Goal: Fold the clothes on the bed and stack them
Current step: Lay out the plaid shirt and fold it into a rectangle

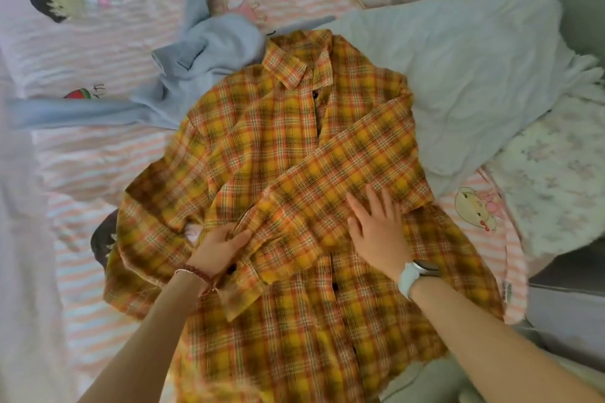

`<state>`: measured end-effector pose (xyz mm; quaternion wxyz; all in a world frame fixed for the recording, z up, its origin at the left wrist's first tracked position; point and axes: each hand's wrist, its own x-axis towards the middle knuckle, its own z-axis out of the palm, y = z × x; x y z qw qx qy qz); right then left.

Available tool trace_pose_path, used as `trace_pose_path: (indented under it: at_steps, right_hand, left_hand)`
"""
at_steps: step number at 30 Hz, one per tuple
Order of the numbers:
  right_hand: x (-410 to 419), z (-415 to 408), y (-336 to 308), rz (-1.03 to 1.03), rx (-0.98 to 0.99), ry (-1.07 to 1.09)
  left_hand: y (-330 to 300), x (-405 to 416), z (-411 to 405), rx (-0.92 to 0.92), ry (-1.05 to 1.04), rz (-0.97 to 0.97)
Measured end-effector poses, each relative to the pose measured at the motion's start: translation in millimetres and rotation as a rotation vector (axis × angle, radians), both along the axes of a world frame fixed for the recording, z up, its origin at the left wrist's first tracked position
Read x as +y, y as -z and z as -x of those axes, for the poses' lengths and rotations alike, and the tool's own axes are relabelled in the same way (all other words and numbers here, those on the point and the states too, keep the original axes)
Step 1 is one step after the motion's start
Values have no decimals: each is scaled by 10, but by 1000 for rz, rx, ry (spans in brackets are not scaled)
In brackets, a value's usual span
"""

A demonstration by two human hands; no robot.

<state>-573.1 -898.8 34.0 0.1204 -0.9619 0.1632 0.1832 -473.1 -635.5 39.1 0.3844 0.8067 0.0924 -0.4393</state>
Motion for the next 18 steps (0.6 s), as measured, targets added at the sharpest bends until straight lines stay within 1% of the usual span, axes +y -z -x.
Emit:
trace_pose_path:
  at_steps: [1, 2, 4, 5, 6, 8, 10, 11, 13, 15, 18]
  right_hand:
    - [-93, 42, 57, 38, 115, -10]
    - [-182, 65, 103, 60, 207, -1]
    - [-282, 81, 164, 69, 320, 67]
    - [-269, 73, 175, 101, 343, 94]
    - [-211, 58, 173, 156, 320, 106]
    - [27, 13, 146, 234, 179, 77]
    - [361, -26, 120, 154, -6, -33]
    - [541, -39, 108, 71, -73, -107]
    - [897, -64, 94, -81, -125, -262]
    - [1219, -79, 108, -164, -118, -383]
    - [1522, -92, 167, -151, -47, -451]
  left_hand:
    - [4, 36, 5, -16, -30, 2]
    - [7, 63, 14, -74, -15, -43]
    - [5, 99, 67, -242, 83, -211]
    - [-9, 114, 109, -328, 120, -273]
    - [-22, 134, 147, -417, 127, -303]
    - [-40, 220, 204, -591, 57, -351]
    - [-6, 360, 191, -696, -103, -494]
    - [6, 431, 163, -690, -191, -574]
    - [20, 553, 77, -554, -333, -644]
    - [50, 631, -24, -404, -360, -641]
    - [99, 625, -220, -285, -339, -609]
